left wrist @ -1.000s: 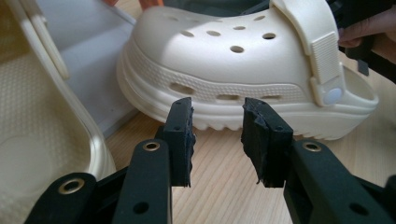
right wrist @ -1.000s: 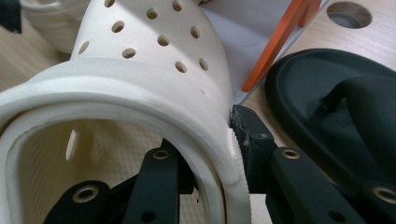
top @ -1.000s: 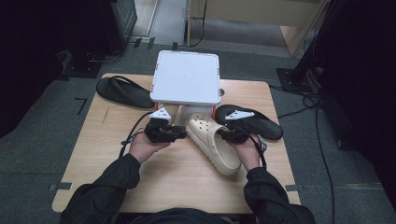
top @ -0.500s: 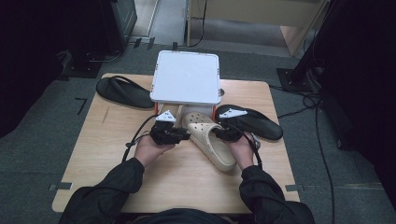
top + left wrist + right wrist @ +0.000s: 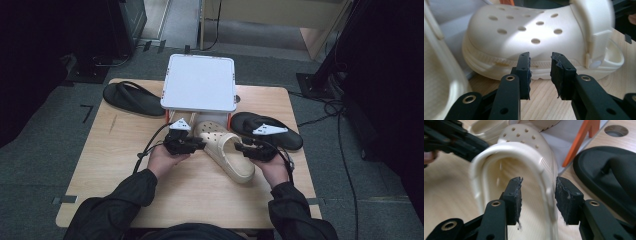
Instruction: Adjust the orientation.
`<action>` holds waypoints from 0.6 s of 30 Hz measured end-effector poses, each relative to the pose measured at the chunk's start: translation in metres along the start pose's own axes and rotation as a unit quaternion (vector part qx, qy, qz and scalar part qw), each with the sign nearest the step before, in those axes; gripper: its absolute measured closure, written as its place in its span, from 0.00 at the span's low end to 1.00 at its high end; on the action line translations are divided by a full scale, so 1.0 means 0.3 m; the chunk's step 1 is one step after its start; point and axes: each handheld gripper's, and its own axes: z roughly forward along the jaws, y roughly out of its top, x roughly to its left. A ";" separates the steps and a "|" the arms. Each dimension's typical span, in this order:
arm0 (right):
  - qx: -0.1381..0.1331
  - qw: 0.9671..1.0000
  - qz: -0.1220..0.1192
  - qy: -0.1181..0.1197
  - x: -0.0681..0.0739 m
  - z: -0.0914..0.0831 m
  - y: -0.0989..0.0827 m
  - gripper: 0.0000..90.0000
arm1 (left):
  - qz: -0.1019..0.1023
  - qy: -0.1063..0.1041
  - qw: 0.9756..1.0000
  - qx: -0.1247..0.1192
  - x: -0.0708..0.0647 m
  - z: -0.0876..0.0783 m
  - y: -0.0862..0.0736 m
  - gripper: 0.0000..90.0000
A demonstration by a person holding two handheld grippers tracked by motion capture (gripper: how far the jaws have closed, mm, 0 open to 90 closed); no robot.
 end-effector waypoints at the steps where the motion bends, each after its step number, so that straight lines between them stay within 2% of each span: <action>1: -0.005 1.000 0.002 0.003 -0.003 -0.016 -0.013 0.65 | 0.002 -0.001 1.000 0.000 -0.001 0.004 0.001 0.77; 5: 0.002 1.000 -0.013 -0.007 -0.024 -0.067 -0.065 0.75 | 0.001 -0.002 1.000 0.002 -0.005 0.015 0.002 0.77; 7: 0.011 1.000 -0.007 -0.011 -0.041 -0.075 -0.084 0.79 | -0.001 -0.004 1.000 0.005 -0.007 0.021 0.001 0.77; 12: 0.024 0.999 0.009 -0.021 -0.078 -0.060 -0.107 0.88 | 0.007 -0.008 1.000 0.005 -0.015 0.030 0.001 0.77; 18: 0.044 0.999 -0.001 -0.028 -0.081 -0.029 -0.119 0.87 | 0.006 -0.006 1.000 0.003 -0.016 0.044 -0.006 0.77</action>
